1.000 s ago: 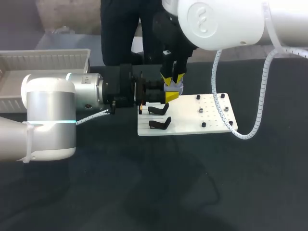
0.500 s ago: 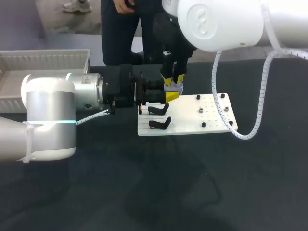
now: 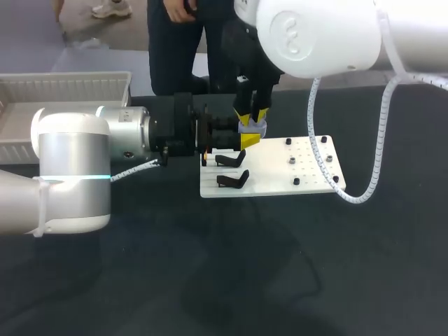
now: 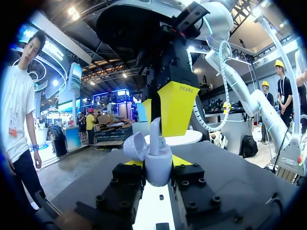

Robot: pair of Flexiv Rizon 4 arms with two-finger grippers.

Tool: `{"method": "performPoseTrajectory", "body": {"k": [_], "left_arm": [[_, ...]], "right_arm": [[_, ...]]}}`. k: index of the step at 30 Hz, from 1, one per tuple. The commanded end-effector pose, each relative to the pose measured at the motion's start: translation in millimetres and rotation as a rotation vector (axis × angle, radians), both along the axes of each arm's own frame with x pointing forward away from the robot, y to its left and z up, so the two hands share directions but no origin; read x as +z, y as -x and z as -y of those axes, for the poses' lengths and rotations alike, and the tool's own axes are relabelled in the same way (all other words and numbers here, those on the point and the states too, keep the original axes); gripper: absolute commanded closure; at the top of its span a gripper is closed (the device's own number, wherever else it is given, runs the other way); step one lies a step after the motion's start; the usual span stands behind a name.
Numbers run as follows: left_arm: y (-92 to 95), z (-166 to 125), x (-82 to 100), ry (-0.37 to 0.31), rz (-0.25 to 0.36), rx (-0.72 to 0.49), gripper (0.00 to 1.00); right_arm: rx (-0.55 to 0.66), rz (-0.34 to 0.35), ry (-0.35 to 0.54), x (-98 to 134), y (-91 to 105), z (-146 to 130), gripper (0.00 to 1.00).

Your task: Pick up each earbud case from the left stands, insert the matching earbuds, close the lid, and place the case in the box.

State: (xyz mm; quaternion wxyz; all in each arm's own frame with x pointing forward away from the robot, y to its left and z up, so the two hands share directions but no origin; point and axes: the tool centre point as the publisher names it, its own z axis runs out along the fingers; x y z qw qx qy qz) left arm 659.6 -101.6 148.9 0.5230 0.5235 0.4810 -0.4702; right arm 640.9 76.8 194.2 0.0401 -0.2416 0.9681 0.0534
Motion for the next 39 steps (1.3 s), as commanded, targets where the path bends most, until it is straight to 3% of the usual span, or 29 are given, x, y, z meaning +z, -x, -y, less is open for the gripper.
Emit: {"method": "performPoseTrajectory", "body": {"k": [1,39], "left_arm": [[1.2,0.2,-1.0,0.004,0.004,0.005,1.0],[1.2,0.2,-1.0,0.004,0.004,0.005,1.0]], "right_arm": [[0.002,0.001,0.001,-1.6,-0.3,-0.6,1.0],[0.043,0.024,0.06,-7.7,4.0,-3.7,1.0]]}}
